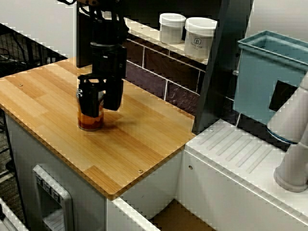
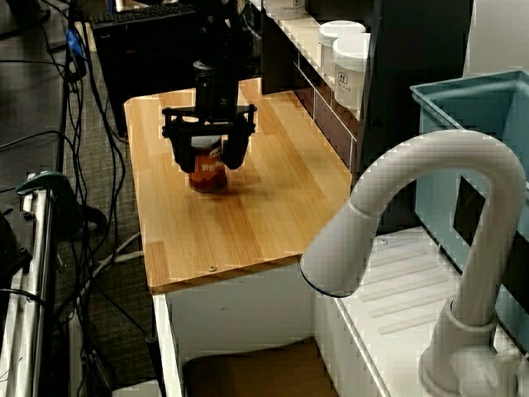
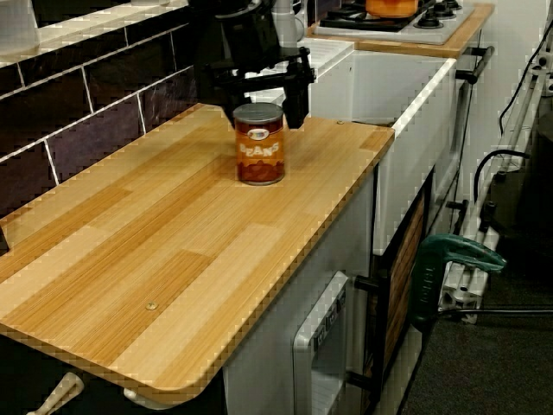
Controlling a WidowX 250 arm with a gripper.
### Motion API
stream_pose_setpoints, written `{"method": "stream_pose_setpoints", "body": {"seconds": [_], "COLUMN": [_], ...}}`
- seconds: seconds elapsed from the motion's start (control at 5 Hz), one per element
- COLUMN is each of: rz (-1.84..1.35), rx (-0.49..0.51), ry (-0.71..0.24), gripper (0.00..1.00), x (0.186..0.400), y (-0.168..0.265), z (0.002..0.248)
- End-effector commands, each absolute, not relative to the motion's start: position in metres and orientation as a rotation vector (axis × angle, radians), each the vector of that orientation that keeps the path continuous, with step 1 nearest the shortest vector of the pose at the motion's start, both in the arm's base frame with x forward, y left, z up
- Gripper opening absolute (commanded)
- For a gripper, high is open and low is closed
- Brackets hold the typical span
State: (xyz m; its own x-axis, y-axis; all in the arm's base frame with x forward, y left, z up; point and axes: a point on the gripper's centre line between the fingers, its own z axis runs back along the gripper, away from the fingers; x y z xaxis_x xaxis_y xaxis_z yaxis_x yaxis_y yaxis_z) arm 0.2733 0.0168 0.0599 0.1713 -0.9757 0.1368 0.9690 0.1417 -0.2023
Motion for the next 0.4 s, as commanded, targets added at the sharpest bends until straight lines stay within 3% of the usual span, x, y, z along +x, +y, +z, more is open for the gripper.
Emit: {"method": "stream_pose_setpoints", "body": {"seconds": [0.0,0.2], "rz": [-1.409,-1.390], "rx": [-0.194,-0.186], "ry": [-0.006,-0.014], "gripper": [1.00,1.00], "x": [0.285,0.284], "y": [0.048,0.065], "z": [0.070,0.073]}}
